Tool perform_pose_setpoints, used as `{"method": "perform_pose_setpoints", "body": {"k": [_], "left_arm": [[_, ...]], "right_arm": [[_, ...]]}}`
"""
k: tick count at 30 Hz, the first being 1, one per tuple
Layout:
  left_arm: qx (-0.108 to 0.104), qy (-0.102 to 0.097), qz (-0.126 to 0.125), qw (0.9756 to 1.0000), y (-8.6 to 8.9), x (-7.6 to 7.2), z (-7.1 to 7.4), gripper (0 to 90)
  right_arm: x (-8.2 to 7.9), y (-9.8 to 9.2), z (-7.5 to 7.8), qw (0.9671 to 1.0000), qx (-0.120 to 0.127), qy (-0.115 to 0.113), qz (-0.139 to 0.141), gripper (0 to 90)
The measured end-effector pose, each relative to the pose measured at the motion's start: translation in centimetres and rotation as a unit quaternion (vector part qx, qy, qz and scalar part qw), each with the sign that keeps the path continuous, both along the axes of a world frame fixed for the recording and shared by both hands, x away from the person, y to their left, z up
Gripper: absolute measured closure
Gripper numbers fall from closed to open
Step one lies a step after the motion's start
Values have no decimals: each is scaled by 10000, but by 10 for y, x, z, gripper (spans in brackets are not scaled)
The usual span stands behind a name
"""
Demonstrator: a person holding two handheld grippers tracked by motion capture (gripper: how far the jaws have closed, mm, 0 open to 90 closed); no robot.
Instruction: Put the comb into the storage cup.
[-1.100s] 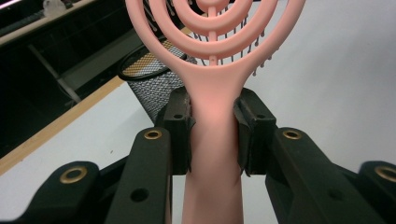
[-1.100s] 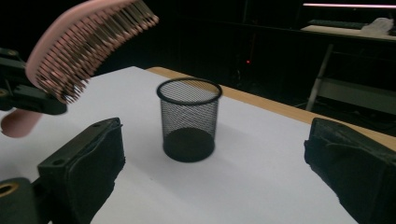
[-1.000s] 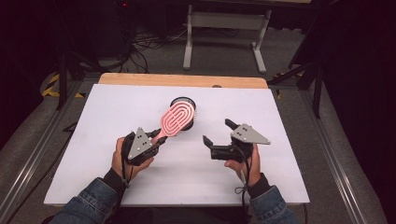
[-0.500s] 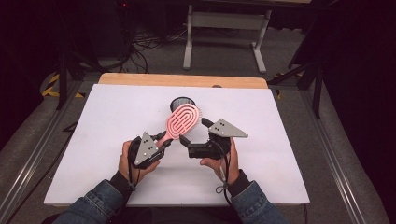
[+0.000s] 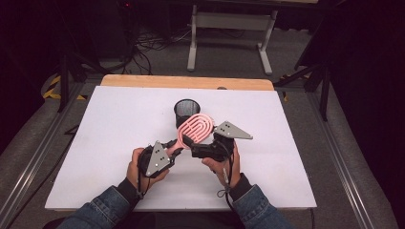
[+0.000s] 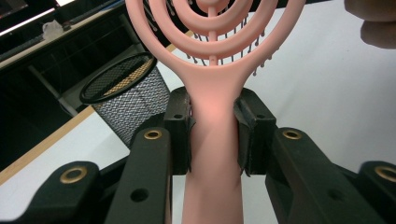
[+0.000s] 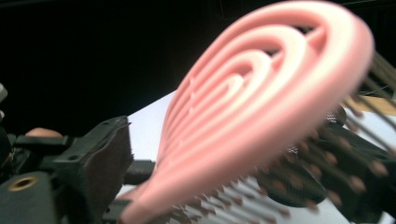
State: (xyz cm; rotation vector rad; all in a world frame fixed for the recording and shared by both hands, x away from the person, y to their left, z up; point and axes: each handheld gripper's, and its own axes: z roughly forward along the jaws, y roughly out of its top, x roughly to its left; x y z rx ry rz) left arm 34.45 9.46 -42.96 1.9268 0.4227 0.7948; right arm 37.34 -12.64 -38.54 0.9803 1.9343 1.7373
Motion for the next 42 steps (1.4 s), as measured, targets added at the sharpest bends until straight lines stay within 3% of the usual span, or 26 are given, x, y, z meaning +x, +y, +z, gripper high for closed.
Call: {"method": "perform_pose_setpoints", "body": {"k": [2, 4, 6, 8, 15, 19, 24, 42], "left_arm": [[52, 0, -21, 10000, -2, -1, -2, 700], [116, -19, -12, 9999, -3, -1, -2, 701], [105, -4, -12, 9999, -3, 0, -3, 701], [130, -5, 6, 9999, -3, 0, -4, 701], [289, 23, 29, 9996, -7, 2, -8, 697], [336, 9, 37, 9994, -7, 3, -8, 695], [329, -25, -20, 9995, -7, 2, -8, 691], [306, -49, -64, 9995, -6, 3, -6, 568]], "right_arm": [[0, 0, 0, 10000, 20, -6, 4, 207], [-2, -1, -2, 9997, 238, 59, 32, 328], [-2, -2, -3, 9995, 313, 95, 26, 368], [-2, -5, -5, 9986, 504, 139, 1, 472], [-6, -5, -6, 9974, 684, 154, 161, 566], [-10, -2, -5, 9958, 799, 126, 418, 599], [-19, 2, 0, 9960, 639, -129, 614, 605], [-25, -1, 8, 9955, 359, -497, 720, 608]]}}
